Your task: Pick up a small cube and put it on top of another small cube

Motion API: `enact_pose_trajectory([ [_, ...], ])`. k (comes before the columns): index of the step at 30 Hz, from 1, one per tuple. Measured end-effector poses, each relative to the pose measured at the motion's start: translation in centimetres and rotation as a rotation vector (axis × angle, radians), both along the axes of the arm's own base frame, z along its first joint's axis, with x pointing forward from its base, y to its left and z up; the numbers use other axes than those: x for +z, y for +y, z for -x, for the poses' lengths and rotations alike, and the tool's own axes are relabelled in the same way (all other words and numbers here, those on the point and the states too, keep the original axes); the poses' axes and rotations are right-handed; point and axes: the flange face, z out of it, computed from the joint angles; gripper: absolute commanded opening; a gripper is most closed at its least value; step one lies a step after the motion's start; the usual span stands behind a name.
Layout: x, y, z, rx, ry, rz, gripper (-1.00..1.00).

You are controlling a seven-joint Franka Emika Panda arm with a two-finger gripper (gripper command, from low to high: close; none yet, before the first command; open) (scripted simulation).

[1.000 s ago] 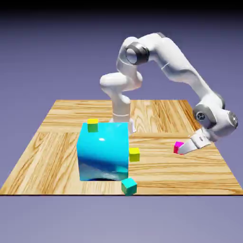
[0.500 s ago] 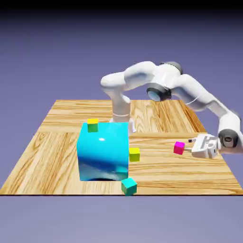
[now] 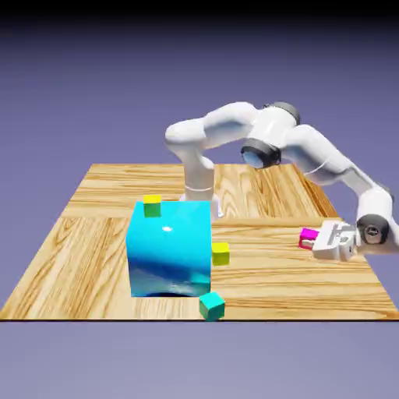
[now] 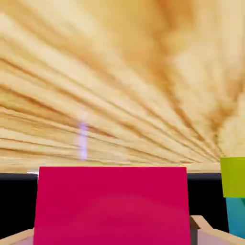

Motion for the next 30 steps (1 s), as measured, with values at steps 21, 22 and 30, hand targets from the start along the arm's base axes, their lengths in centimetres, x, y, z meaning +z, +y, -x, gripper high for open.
enact_pose_trajectory([
  [21, 4.4, -18.9, 1.2, 0.468, 0.016, -0.010, -1.00],
  [22, 4.7, -19.7, 1.4, 0.494, 0.009, -0.012, -1.00],
  [30, 3.4, -23.4, 2.6, 0.579, 0.009, -0.003, -1.00],
])
